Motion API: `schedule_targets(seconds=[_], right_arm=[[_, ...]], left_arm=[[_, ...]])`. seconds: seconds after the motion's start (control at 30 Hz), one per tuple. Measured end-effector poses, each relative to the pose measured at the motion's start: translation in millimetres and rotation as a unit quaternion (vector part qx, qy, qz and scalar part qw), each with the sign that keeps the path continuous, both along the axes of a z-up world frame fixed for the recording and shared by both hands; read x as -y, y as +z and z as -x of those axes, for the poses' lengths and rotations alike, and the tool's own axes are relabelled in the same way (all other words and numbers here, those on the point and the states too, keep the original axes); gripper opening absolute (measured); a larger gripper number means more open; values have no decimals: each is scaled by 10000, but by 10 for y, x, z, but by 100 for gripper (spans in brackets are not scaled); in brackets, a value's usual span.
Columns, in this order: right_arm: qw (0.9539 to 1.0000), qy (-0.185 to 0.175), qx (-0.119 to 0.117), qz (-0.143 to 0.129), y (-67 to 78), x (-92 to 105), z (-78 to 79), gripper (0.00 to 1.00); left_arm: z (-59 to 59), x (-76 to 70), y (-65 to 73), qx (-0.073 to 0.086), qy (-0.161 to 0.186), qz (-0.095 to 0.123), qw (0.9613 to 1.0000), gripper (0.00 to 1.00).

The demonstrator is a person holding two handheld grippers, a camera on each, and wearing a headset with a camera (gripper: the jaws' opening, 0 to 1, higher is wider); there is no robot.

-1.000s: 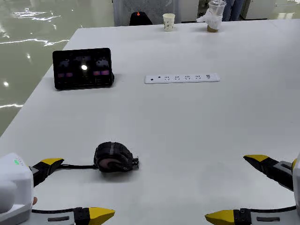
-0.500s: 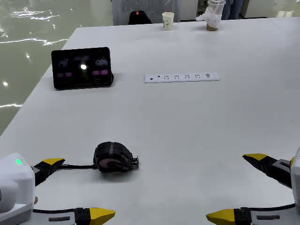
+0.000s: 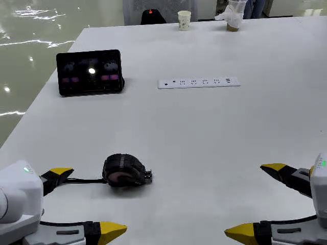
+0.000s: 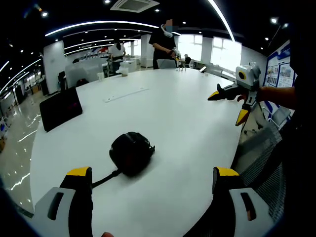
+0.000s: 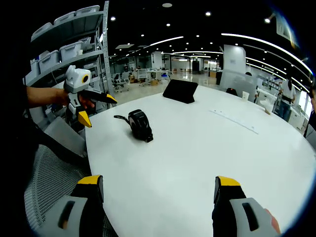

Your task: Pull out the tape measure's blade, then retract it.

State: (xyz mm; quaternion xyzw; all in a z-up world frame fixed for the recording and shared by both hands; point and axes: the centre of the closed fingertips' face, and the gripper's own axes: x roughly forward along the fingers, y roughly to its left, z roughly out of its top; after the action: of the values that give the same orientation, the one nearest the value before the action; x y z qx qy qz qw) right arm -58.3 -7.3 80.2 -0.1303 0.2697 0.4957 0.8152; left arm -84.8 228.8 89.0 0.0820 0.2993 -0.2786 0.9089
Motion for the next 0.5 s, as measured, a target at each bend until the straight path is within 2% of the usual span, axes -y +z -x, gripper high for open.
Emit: schedule_targets(seconds=[0.5], right_arm=[[9995, 312, 58, 36, -44, -143, -132, 92]], left_arm=[[-110, -12, -63, -113, -167, -102, 9997, 99]])
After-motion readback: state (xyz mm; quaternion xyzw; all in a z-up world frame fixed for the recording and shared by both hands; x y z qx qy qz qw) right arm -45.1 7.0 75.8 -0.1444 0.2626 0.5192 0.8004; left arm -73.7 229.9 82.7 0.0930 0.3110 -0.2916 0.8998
